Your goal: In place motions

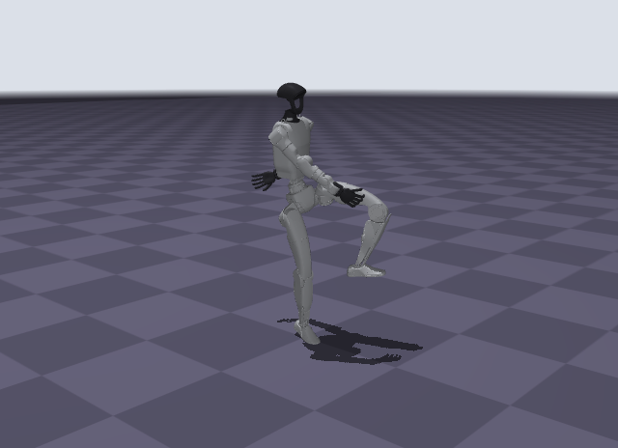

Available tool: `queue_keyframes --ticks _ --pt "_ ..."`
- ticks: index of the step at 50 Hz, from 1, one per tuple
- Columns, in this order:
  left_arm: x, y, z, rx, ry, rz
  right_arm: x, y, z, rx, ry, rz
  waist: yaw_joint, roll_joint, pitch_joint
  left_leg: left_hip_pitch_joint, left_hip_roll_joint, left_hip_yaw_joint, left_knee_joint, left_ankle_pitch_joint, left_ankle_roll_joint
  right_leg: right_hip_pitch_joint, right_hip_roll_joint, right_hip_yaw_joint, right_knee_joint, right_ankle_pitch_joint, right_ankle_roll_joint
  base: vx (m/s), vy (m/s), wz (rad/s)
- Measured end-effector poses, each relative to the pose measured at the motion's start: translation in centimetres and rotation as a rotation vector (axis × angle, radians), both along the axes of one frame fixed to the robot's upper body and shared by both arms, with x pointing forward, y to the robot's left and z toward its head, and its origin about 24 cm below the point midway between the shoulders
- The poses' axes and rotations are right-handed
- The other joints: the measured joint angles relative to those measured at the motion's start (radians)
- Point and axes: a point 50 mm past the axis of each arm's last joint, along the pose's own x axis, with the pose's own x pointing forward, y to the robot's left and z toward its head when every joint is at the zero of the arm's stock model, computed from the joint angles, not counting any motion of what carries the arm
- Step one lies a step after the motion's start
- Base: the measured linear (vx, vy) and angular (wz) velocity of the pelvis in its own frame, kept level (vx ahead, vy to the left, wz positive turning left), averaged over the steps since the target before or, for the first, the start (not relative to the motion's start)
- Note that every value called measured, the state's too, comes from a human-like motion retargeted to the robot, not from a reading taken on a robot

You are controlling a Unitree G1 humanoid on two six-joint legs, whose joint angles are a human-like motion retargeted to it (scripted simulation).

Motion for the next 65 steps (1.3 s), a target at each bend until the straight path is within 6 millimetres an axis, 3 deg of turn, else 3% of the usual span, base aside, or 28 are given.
queue_keyframes --ticks 3,5,7,10,14,19,23,26,29,32,36,38,40,42,43,46,48,51,55,57,61,65 --pt "-0.6 0.6 0.6 0.002 0.038 -0.021 4.4 1.6 7.7 -0.04 -0.334 0.087 0.121 -0.048 0.099 -0.01 -0.019 0.076 -0.019 -0.021 0.007 -0.076 -0.096 0.077 0.097 -0.018 0.002 -0.04 -0.1 -1.12" --pt "0.0 1.2 0.3 0.045 0.019 -0.011 6.0 1.0 11.3 -0.128 -0.489 0.072 0.173 -0.06 0.133 0.014 -0.049 0.107 -0.036 -0.012 0.011 -0.094 -0.124 0.097 0.115 -0.028 0.0 -0.04 -0.12 -0.12" --pt "1.3 1.5 -0.6 0.091 -0.032 0.035 6.9 0.2 13.3 -0.176 -0.577 0.008 0.187 -0.061 0.126 0.061 -0.066 0.121 -0.042 -0.009 0.015 -0.092 -0.121 0.083 0.097 -0.03 0.005 -0.03 -0.12 0.6" --pt "3.8 1.2 -2.3 0.15 -0.13 0.123 7.1 -0.3 13.8 -0.171 -0.63 -0.062 0.147 -0.046 0.042 0.16 -0.076 0.122 -0.072 -0.015 -0.001 -0.073 -0.075 0.017 0.028 -0.02 0.016 0.03 -0.04 1.21" --pt "6.7 1.1 -4.1 0.209 -0.252 0.199 5.3 0.0 9.1 -0.184 -0.523 -0.034 0.02 -0.01 -0.132 0.315 -0.125 0.039 -0.217 0.015 -0.088 -0.027 0.006 -0.105 -0.09 0.005 0.037 0.15 0.06 1.44" --pt "9.2 1.9 -5.3 0.255 -0.378 0.185 -0.2 0.8 0.1 -0.363 -0.351 0.146 -0.2 0.023 -0.293 0.598 -0.311 -0.104 -0.607 0.059 -0.109 0.059 0.066 -0.226 -0.194 0.008 0.055 0.31 0.12 1.47" --pt "10.4 2.5 -5.9 0.302 -0.437 0.138 -5.9 1.7 -5.6 -0.426 -0.191 0.266 -0.327 0.035 -0.39 0.81 -0.438 -0.201 -1.0 0.111 -0.128 0.07 0.093 -0.274 -0.24 0.01 0.065 0.2 0.16 0.7" --pt "11.6 3.0 -6.2 0.326 -0.477 0.124 -9.3 1.4 -8.4 -0.401 -0.059 0.283 -0.391 0.07 -0.432 0.967 -0.466 -0.18 -1.314 0.075 -0.225 0.059 0.14 -0.311 -0.254 0.008 0.067 0.08 0.18 0.51" --pt "12.9 3.0 -6.6 0.338 -0.496 0.13 -12.6 -0.5 -10.7 -0.403 0.059 0.243 -0.45 0.103 -0.454 1.065 -0.45 -0.066 -1.506 -0.003 -0.289 0.059 0.174 -0.359 -0.257 -0.004 0.07 0.08 0.18 0.83" --pt "14.9 2.7 -7.2 0.362 -0.531 0.132 -16.7 -3.4 -12.9 -0.429 0.191 0.187 -0.497 0.118 -0.46 1.061 -0.45 -0.113 -1.551 -0.028 -0.31 0.069 0.174 -0.411 -0.248 -0.026 0.073 0.08 0.27 1.0" --pt "19.6 2.9 -8.4 0.473 -0.705 0.03 -24.2 -8.1 -15.5 -0.519 0.456 0.091 -0.526 0.13 -0.429 1.051 -0.46 -0.19 -1.535 -0.062 -0.274 0.067 0.149 -0.469 -0.138 -0.056 0.036 0.08 0.34 0.84" --pt "22.6 2.2 -8.9 0.486 -0.821 -0.032 -29.3 -10.1 -16.2 -0.54 0.669 0.026 -0.518 0.146 -0.405 1.056 -0.445 -0.213 -1.525 -0.062 -0.27 0.018 0.117 -0.49 0.028 0.019 -0.015 0.05 0.29 0.42" --pt "26.8 1.0 -9.1 0.45 -0.985 -0.016 -33.8 -11.3 -16.2 -0.521 0.875 -0.033 -0.525 0.161 -0.393 1.04 -0.429 -0.232 -1.526 -0.063 -0.275 -0.172 0.048 -0.445 0.351 0.158 -0.102 -0.06 0.33 0.5" --pt "32.5 -0.2 -8.5 0.415 -1.198 0.067 -38.2 -12.0 -15.8 -0.516 1.02 -0.093 -0.61 0.165 -0.365 1.037 -0.443 -0.295 -1.53 -0.054 -0.26 -0.382 0.066 -0.304 0.648 0.205 -0.18 0.0 0.29 1.16" --pt "35.9 -0.7 -7.7 0.401 -1.299 0.109 -40.3 -12.4 -15.3 -0.524 1.078 -0.117 -0.641 0.16 -0.344 1.044 -0.465 -0.31 -1.53 -0.05 -0.244 -0.465 0.02 -0.281 0.809 0.154 -0.18 -0.06 0.29 1.0" --pt "45.7 -2.0 -3.8 0.342 -1.611 0.139 -45.8 -13.3 -13.6 -0.563 1.265 -0.101 -0.761 0.195 -0.26 1.028 -0.418 -0.372 -1.501 -0.03 -0.224 -0.725 0.017 -0.27 1.112 0.103 -0.178 -0.24 0.12 0.91" --pt "51.6 -2.3 0.4 0.298 -1.84 0.043 -49.1 -13.8 -12.1 -0.606 1.405 -0.062 -0.846 0.239 -0.186 1.014 -0.351 -0.42 -1.462 -0.025 -0.218 -0.884 0.053 -0.292 1.227 0.061 -0.124 -0.18 0.0 1.24" --pt "57.8 -1.2 7.0 0.326 -2.102 -0.2 -53.4 -14.8 -9.5 -0.634 1.603 0.031 -0.984 0.28 -0.096 0.979 -0.246 -0.437 -1.409 -0.026 -0.214 -1.065 0.038 -0.341 1.28 0.018 -0.029 0.0 0.06 1.6" --pt "62.0 -0.1 13.9 0.47 -2.302 -0.408 -56.4 -15.5 -7.0 -0.681 1.789 0.099 -1.089 0.316 -0.031 0.898 -0.159 -0.461 -1.318 -0.061 -0.189 -1.159 -0.002 -0.415 1.206 -0.01 0.003 -0.01 0.05 0.71" --pt "62.5 -0.8 14.9 0.493 -2.335 -0.405 -56.9 -15.1 -6.7 -0.687 1.812 0.064 -1.079 0.313 -0.043 0.901 -0.164 -0.468 -1.327 -0.068 -0.188 -1.13 -0.011 -0.429 1.163 0.0 0.008 0.0 0.0 0.0" --pt "61.5 -2.6 12.5 0.417 -2.288 -0.301 -55.5 -13.6 -8.2 -0.608 1.738 -0.045 -1.019 0.29 -0.143 0.937 -0.226 -0.443 -1.417 -0.054 -0.196 -0.985 0.003 -0.444 1.051 0.056 0.005 0.07 -0.01 -0.58" --pt "58.4 -3.3 7.7 0.313 -2.167 -0.185 -50.1 -13.0 -11.7 -0.503 1.516 -0.124 -0.902 0.256 -0.243 0.997 -0.295 -0.344 -1.5 -0.036 -0.209 -0.763 0.039 -0.423 0.916 0.114 -0.02 0.11 0.0 -1.41"
